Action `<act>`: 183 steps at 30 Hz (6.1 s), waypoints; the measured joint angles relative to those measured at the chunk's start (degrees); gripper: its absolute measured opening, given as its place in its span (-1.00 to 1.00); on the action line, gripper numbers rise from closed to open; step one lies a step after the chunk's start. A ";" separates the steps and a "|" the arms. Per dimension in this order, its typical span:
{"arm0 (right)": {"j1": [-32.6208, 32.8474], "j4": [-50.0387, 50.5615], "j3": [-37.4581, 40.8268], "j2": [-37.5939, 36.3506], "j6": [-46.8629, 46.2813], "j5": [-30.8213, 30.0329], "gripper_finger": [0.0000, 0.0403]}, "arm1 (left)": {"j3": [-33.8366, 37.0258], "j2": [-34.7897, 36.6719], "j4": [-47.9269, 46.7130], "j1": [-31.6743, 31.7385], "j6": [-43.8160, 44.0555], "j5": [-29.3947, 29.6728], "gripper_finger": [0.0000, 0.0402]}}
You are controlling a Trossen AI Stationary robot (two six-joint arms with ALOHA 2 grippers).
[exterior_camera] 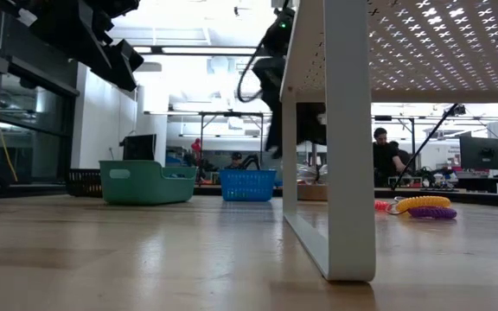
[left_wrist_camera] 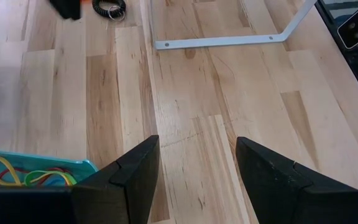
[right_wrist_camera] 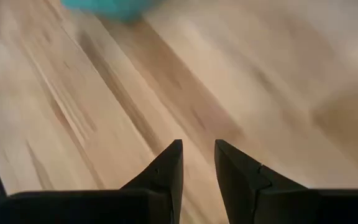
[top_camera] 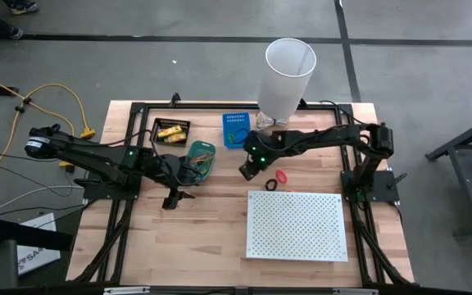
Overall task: Pick & Place Office Desk Supplies
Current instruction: Put the black spring keychain into the blue bin
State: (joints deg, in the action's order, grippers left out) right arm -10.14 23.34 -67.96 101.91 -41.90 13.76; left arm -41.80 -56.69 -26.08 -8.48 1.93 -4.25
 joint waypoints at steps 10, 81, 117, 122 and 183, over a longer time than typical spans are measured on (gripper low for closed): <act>0.33 16.94 0.00 -0.06 -5.04 0.07 -0.60 | 0.00 0.00 0.02 -0.01 0.00 0.00 0.03; 6.97 20.73 0.02 0.74 -39.08 -11.76 -0.60 | 0.00 0.00 0.04 -0.01 0.00 0.00 0.03; 8.27 17.05 -0.11 6.20 -46.61 -12.53 -0.60 | 0.00 -0.02 0.26 -0.02 0.00 0.00 0.03; 8.44 17.48 0.00 6.82 -47.03 -12.22 -0.60 | 0.00 -0.11 0.54 -0.02 0.00 0.00 0.03; 8.99 15.06 0.00 6.71 -40.73 -16.99 -0.92 | 0.00 -0.11 0.50 -0.02 0.00 0.01 0.03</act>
State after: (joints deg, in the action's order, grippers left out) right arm -1.15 38.40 -67.96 108.61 -82.62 -3.23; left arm -41.80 -56.80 -25.58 -8.49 1.93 -4.24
